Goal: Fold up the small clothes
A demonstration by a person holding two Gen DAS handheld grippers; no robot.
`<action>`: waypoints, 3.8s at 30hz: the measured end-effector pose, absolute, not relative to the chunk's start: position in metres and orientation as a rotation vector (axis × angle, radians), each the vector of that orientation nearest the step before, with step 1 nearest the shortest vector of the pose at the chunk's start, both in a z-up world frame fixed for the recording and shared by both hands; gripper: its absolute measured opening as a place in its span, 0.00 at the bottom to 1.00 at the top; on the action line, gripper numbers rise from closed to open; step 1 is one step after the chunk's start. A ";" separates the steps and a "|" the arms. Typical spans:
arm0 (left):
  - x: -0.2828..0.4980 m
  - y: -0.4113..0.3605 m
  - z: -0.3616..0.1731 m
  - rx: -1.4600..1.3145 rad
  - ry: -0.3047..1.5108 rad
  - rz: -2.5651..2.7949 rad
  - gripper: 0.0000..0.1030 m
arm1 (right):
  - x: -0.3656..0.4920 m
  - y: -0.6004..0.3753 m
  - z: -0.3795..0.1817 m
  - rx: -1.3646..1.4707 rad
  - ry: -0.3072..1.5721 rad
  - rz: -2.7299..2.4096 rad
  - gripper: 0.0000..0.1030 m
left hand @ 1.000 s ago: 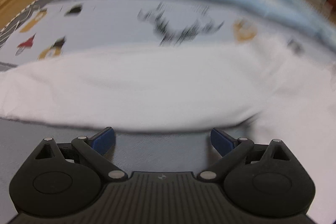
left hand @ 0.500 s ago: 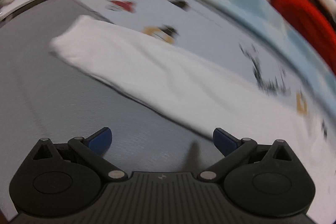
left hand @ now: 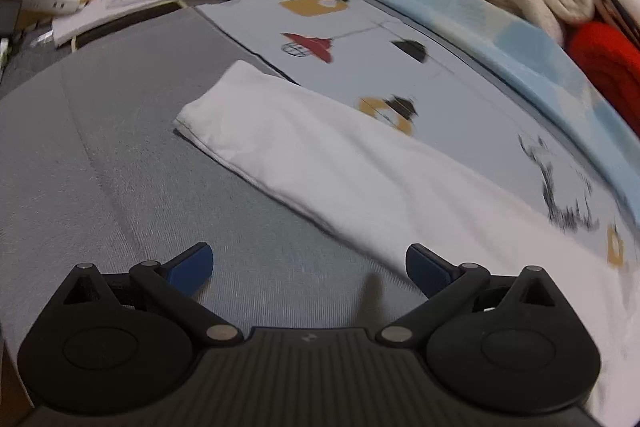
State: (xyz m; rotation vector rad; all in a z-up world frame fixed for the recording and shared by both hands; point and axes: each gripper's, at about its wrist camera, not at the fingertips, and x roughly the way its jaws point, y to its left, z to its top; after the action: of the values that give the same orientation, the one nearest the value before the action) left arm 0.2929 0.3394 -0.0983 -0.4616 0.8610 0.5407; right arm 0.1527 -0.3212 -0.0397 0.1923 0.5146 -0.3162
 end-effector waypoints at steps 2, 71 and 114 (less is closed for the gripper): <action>0.301 0.353 -0.103 -0.521 0.832 0.559 1.00 | 0.170 -0.329 -0.055 0.177 0.530 -0.382 0.84; 0.373 0.092 -0.130 -0.057 1.032 0.024 0.79 | 0.385 -0.274 -0.076 0.287 0.792 -0.074 0.07; 0.415 0.186 -0.089 -0.476 0.966 -0.172 0.74 | 0.280 -0.191 -0.099 0.298 0.773 0.415 0.40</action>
State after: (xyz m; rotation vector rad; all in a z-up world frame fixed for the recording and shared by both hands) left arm 0.4149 0.1856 -0.0894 -0.4759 0.9664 -0.1720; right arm 0.2803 -0.1906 -0.0986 0.2983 0.7730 0.4154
